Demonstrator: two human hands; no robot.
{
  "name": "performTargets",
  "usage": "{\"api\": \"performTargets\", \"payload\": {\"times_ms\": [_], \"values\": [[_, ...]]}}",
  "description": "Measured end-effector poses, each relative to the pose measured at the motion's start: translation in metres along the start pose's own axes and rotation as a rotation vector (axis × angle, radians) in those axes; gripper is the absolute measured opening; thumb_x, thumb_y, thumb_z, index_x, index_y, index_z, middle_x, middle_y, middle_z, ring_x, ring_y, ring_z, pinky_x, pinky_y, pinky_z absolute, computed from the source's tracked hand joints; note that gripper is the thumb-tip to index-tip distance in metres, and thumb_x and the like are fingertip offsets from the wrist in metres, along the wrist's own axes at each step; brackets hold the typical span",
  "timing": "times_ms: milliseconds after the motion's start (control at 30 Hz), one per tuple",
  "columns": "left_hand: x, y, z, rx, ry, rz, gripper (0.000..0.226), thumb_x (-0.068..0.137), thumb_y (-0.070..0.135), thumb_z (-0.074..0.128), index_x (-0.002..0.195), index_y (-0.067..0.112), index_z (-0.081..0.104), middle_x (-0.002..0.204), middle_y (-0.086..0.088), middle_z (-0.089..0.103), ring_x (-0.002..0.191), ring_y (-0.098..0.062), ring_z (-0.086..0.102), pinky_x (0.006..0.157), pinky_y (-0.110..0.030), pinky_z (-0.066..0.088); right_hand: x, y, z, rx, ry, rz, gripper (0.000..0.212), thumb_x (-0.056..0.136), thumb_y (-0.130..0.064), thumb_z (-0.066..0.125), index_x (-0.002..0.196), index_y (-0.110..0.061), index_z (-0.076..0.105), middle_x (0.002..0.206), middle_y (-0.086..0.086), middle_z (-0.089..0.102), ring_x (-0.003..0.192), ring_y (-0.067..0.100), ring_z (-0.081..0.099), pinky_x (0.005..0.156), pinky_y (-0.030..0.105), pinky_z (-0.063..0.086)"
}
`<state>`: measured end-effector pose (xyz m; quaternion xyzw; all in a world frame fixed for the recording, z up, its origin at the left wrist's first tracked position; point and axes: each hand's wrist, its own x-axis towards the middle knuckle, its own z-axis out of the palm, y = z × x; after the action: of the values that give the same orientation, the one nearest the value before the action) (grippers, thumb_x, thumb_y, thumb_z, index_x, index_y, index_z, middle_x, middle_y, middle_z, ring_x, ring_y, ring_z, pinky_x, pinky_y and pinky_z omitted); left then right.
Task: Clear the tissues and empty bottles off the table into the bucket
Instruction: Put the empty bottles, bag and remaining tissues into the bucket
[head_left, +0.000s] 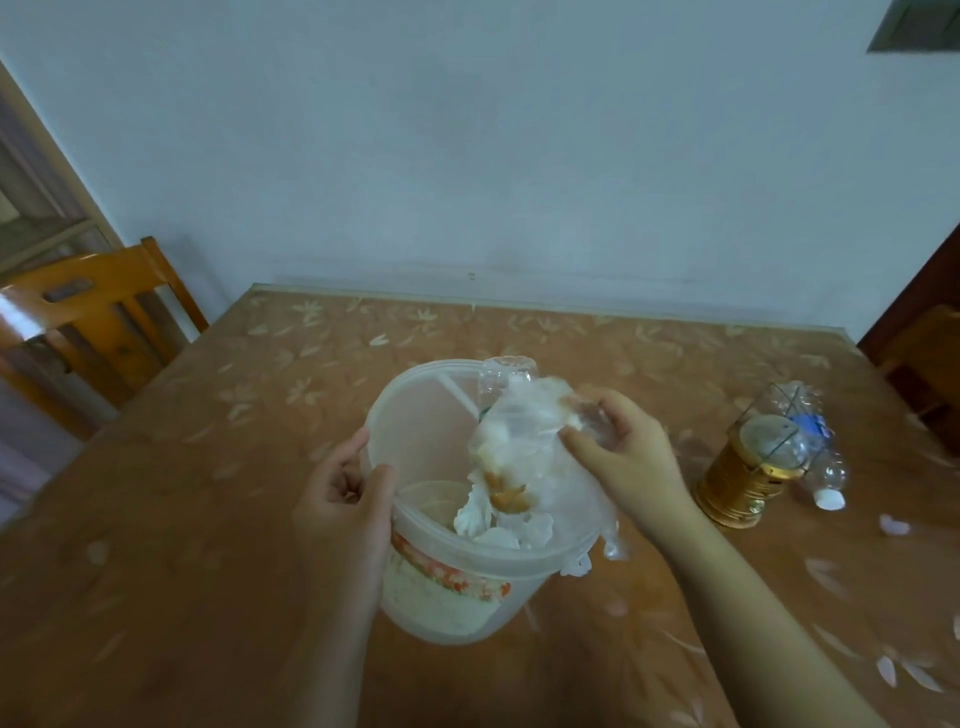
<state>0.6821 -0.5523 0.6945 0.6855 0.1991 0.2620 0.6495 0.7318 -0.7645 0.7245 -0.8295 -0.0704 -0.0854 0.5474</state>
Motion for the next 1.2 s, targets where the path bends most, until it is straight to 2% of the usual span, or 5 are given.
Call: {"api": "performTargets", "payload": {"times_ms": [100,233,500,667,1200], "values": [[0.002,0.000,0.000,-0.018,0.013,0.013,0.036,0.076,0.010,0.063,0.088,0.045,0.065,0.056,0.010,0.045,0.054,-0.011,0.046,0.059,-0.033,0.047,-0.003,0.010,0.004,-0.176,-0.127,-0.034,0.038,0.080,-0.026,0.064,0.116,-0.030,0.054,0.100,-0.019,0.057,0.091,-0.003,0.054,0.074,0.007,0.039],[0.004,-0.001,-0.001,-0.028,0.000,0.015,0.039,0.076,0.009,0.064,0.087,0.047,0.066,0.058,0.009,0.046,0.056,-0.010,0.046,0.060,-0.030,0.047,-0.011,0.022,-0.006,-0.246,-0.015,-0.052,0.037,0.081,-0.030,0.062,0.118,-0.027,0.055,0.105,-0.018,0.054,0.095,-0.005,0.051,0.076,0.005,0.035],[0.010,-0.007,0.005,-0.100,-0.044,-0.014,0.037,0.078,0.006,0.062,0.092,0.040,0.065,0.063,0.013,0.058,0.056,-0.002,0.057,0.060,-0.026,0.052,-0.031,0.051,-0.020,-0.174,0.140,0.211,0.045,0.084,-0.028,0.061,0.127,-0.021,0.048,0.112,-0.008,0.055,0.097,0.008,0.054,0.078,0.022,0.042],[0.014,-0.012,0.015,-0.097,-0.152,0.006,0.038,0.077,0.006,0.061,0.097,0.038,0.065,0.048,0.015,0.050,0.048,-0.002,0.050,0.052,-0.017,0.048,-0.044,0.056,-0.020,-0.037,0.209,0.258,0.026,0.086,-0.022,0.058,0.112,-0.027,0.058,0.097,-0.021,0.061,0.083,-0.013,0.058,0.064,0.006,0.045],[-0.013,-0.021,0.065,-0.045,-0.272,-0.014,0.035,0.065,0.021,0.060,0.091,0.044,0.064,0.046,0.014,0.047,0.047,-0.003,0.047,0.054,-0.018,0.046,-0.066,0.085,-0.059,0.048,0.353,0.348,0.029,0.084,-0.020,0.059,0.083,-0.049,0.059,0.086,-0.027,0.066,0.083,-0.008,0.061,0.070,0.021,0.050]]}}
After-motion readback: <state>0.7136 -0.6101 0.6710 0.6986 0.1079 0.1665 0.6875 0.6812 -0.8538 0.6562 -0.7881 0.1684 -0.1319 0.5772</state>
